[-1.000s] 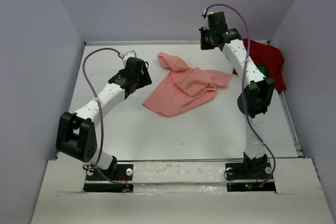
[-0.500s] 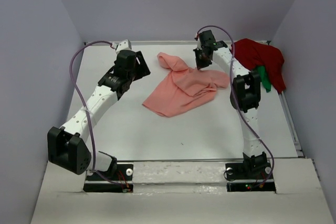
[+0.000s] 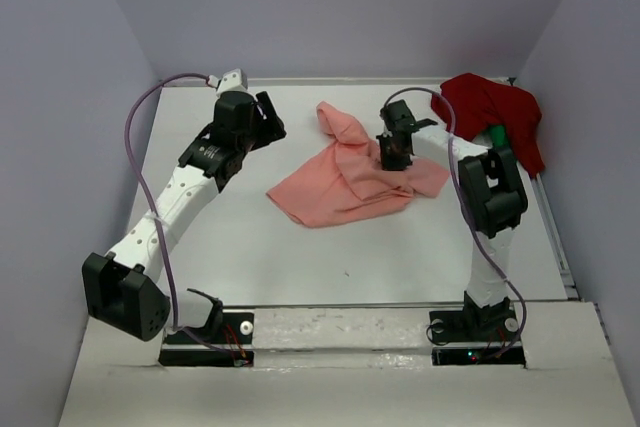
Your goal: Fold and stack the t-shirts
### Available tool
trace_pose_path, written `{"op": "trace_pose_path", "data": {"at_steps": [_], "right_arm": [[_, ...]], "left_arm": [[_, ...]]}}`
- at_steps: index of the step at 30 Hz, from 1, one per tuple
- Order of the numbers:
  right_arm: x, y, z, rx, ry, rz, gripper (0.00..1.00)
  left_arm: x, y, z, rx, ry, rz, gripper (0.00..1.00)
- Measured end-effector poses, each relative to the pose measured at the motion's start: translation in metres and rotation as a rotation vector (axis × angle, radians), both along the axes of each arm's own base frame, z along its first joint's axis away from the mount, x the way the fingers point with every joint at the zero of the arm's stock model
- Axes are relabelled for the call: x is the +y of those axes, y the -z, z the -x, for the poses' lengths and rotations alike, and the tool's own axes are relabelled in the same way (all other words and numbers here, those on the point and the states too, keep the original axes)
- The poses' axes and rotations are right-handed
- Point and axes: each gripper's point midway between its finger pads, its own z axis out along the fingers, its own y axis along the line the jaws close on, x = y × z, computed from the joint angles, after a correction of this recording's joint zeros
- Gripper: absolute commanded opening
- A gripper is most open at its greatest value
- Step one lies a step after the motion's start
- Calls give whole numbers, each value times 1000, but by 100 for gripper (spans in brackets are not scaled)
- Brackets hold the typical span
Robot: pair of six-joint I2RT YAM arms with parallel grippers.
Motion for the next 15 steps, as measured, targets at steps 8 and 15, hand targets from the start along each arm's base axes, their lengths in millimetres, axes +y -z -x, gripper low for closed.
{"op": "trace_pose_path", "data": {"at_steps": [8, 15], "right_arm": [[72, -8, 97, -7, -128, 30, 0], [113, -50, 140, -128, -140, 17, 4]], "left_arm": [[0, -23, 4, -45, 12, 15, 77], [7, -18, 7, -26, 0, -21, 78]]}}
